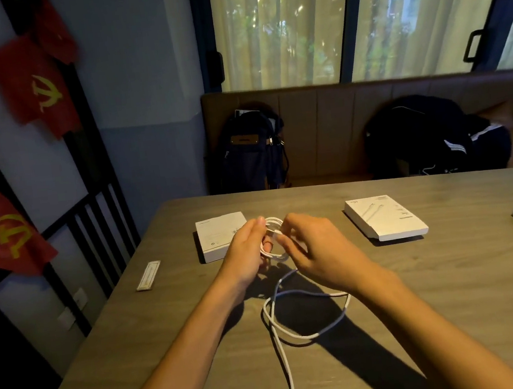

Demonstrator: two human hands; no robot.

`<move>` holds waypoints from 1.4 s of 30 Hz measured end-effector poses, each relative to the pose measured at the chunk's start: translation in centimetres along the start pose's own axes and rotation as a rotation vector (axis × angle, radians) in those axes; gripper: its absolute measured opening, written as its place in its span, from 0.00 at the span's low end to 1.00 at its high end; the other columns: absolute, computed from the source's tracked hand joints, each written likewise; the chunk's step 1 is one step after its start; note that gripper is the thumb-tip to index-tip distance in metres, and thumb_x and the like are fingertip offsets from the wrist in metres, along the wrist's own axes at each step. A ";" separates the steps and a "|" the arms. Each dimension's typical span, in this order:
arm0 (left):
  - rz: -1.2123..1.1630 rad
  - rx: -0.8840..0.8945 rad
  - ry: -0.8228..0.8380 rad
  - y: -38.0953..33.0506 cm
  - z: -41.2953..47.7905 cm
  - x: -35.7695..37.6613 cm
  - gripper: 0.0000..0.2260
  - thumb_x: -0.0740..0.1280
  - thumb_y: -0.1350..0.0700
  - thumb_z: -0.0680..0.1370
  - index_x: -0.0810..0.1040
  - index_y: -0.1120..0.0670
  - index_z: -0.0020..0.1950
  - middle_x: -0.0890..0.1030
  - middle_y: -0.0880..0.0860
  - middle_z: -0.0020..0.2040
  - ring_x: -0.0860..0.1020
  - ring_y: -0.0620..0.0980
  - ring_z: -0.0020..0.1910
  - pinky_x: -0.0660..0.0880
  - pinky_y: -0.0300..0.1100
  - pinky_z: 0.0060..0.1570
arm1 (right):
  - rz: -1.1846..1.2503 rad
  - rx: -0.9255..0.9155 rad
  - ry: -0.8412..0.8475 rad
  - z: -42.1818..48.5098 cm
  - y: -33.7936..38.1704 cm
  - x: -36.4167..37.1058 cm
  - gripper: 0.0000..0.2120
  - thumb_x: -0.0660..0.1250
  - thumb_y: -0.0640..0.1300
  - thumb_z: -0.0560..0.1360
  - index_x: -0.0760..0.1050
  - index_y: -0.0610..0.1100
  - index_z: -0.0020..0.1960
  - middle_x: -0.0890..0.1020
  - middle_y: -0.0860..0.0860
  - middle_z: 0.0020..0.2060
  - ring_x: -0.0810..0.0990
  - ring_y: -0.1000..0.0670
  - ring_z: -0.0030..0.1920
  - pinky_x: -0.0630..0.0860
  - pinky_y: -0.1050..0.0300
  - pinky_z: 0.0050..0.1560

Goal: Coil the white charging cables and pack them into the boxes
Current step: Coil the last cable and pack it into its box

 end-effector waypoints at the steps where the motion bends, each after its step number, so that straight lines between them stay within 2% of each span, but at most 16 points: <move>1: 0.015 0.016 -0.002 -0.2 0.0 0.0 0.17 0.53 0.43 0.86 0.76 0.52 0.52 0.80 0.57 0.49 0.78 0.53 0.49 0.77 0.50 0.52 | 0.080 0.048 0.022 0.0 -0.3 0.3 0.05 0.65 0.50 0.81 0.72 0.50 0.53 0.81 0.53 0.47 0.81 0.56 0.45 0.83 0.55 0.48; 5: 0.109 0.100 -0.023 -1.2 -0.2 0.0 0.17 0.52 0.44 0.86 0.72 0.51 0.46 0.73 0.52 0.40 0.70 0.48 0.39 0.69 0.47 0.43 | 0.344 0.112 -0.106 -0.2 -1.5 -1.1 0.06 0.69 0.48 0.78 0.74 0.46 0.50 0.83 0.53 0.39 0.83 0.58 0.36 0.81 0.63 0.37; 8: 0.092 0.106 -0.009 -1.2 -0.3 0.4 0.17 0.52 0.43 0.86 0.73 0.52 0.47 0.72 0.51 0.39 0.69 0.47 0.37 0.69 0.45 0.41 | 0.254 0.021 -0.084 -0.3 -0.6 -1.3 0.11 0.63 0.55 0.80 0.75 0.50 0.57 0.81 0.56 0.46 0.81 0.60 0.43 0.78 0.65 0.43; 11: 0.124 0.125 0.003 -1.4 -0.4 1.1 0.18 0.52 0.44 0.86 0.73 0.53 0.48 0.71 0.51 0.39 0.70 0.47 0.38 0.70 0.45 0.42 | 0.205 0.082 -0.112 -0.8 -0.8 -1.0 0.17 0.55 0.63 0.80 0.69 0.52 0.59 0.77 0.54 0.50 0.79 0.57 0.45 0.78 0.61 0.44; 16: 0.197 0.136 -0.008 -1.1 -0.5 1.4 0.17 0.52 0.44 0.86 0.73 0.53 0.48 0.71 0.52 0.39 0.70 0.48 0.38 0.70 0.46 0.41 | 0.246 0.159 -0.154 -0.8 -1.2 -1.7 0.10 0.49 0.54 0.83 0.65 0.50 0.53 0.77 0.50 0.41 0.75 0.53 0.39 0.75 0.55 0.41; 19: 0.212 0.139 -0.032 -1.1 -0.5 1.3 0.16 0.52 0.44 0.86 0.72 0.51 0.47 0.72 0.52 0.40 0.71 0.48 0.39 0.70 0.45 0.41 | 0.216 0.139 -0.031 -0.5 -1.1 -1.0 0.07 0.52 0.46 0.84 0.69 0.51 0.56 0.72 0.53 0.48 0.74 0.55 0.46 0.72 0.62 0.45; 22: 0.202 0.134 -0.067 -1.0 -0.6 0.8 0.16 0.52 0.44 0.86 0.73 0.52 0.48 0.72 0.52 0.40 0.71 0.48 0.39 0.70 0.44 0.41 | 0.134 0.087 -0.019 -0.3 -1.0 -1.4 0.17 0.59 0.36 0.81 0.72 0.50 0.66 0.68 0.53 0.50 0.71 0.58 0.48 0.71 0.72 0.48; 24: 0.181 0.119 -0.075 -0.8 -0.5 0.6 0.16 0.52 0.44 0.86 0.73 0.52 0.49 0.72 0.52 0.40 0.71 0.47 0.38 0.70 0.44 0.41 | 0.121 0.038 -0.020 -0.6 -0.5 -1.1 0.17 0.61 0.40 0.82 0.69 0.45 0.70 0.69 0.54 0.51 0.72 0.55 0.49 0.71 0.73 0.49; 26: 0.173 0.104 -0.087 -0.6 -0.3 0.5 0.16 0.52 0.44 0.86 0.73 0.51 0.48 0.72 0.53 0.41 0.71 0.48 0.39 0.70 0.44 0.42 | 0.073 -0.035 -0.056 -1.0 0.6 -0.8 0.18 0.57 0.53 0.84 0.67 0.41 0.67 0.73 0.54 0.50 0.75 0.53 0.50 0.74 0.66 0.49; 28: 0.184 0.096 -0.108 -0.5 -0.3 0.4 0.16 0.52 0.44 0.86 0.73 0.51 0.48 0.73 0.53 0.41 0.72 0.48 0.40 0.70 0.45 0.43 | 0.054 -0.072 -0.103 -1.0 0.7 -0.4 0.20 0.56 0.57 0.83 0.68 0.41 0.63 0.74 0.56 0.47 0.75 0.57 0.45 0.75 0.64 0.46; 30: 0.184 0.098 -0.116 -0.4 -0.2 0.3 0.16 0.52 0.44 0.86 0.73 0.51 0.49 0.73 0.52 0.41 0.71 0.47 0.40 0.70 0.45 0.42 | 0.089 -0.008 -0.134 -0.9 0.0 -0.5 0.16 0.61 0.54 0.82 0.71 0.42 0.58 0.75 0.55 0.43 0.75 0.56 0.43 0.74 0.65 0.45; 32: 0.173 0.110 -0.113 -0.4 -0.2 0.4 0.16 0.52 0.44 0.86 0.73 0.52 0.50 0.72 0.52 0.41 0.71 0.48 0.40 0.69 0.46 0.42 | 0.220 0.135 -0.159 -0.6 -1.6 -1.0 0.06 0.68 0.45 0.79 0.77 0.44 0.55 0.79 0.49 0.44 0.76 0.54 0.45 0.73 0.63 0.49; 34: 0.175 0.131 -0.118 -0.6 -0.1 0.4 0.16 0.53 0.44 0.86 0.72 0.51 0.48 0.72 0.51 0.40 0.71 0.47 0.40 0.69 0.47 0.41 | 0.143 0.157 -0.196 -0.5 -1.7 -2.0 0.08 0.72 0.41 0.76 0.81 0.47 0.55 0.82 0.52 0.46 0.78 0.60 0.44 0.73 0.73 0.47; 36: 0.182 0.152 -0.127 -0.9 -0.2 0.4 0.15 0.53 0.45 0.86 0.72 0.50 0.46 0.72 0.50 0.39 0.71 0.47 0.40 0.69 0.47 0.41 | 0.137 0.145 -0.205 -0.7 -1.3 -2.5 0.06 0.74 0.44 0.74 0.81 0.48 0.51 0.81 0.58 0.42 0.78 0.65 0.40 0.72 0.78 0.41; 40: 0.229 0.187 -0.143 -1.2 -0.3 0.3 0.15 0.53 0.46 0.87 0.73 0.53 0.48 0.74 0.51 0.40 0.72 0.46 0.40 0.71 0.44 0.41 | 0.001 0.059 -0.193 -0.4 -0.3 -1.8 0.07 0.73 0.42 0.75 0.83 0.46 0.53 0.84 0.54 0.46 0.77 0.62 0.41 0.77 0.71 0.46; 42: 0.291 0.222 -0.163 -1.6 -0.4 0.3 0.14 0.54 0.47 0.87 0.72 0.51 0.47 0.75 0.49 0.40 0.73 0.43 0.39 0.71 0.39 0.40 | -0.032 0.026 -0.123 -0.2 0.3 -1.0 0.10 0.72 0.39 0.76 0.83 0.44 0.57 0.82 0.50 0.50 0.76 0.59 0.45 0.74 0.73 0.46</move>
Point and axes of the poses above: each hand's wrist, its own z-axis towards the middle knuckle, its own x-axis out of the palm, y = z × x, the point moved 10 cm from there along z, towards the middle knuckle
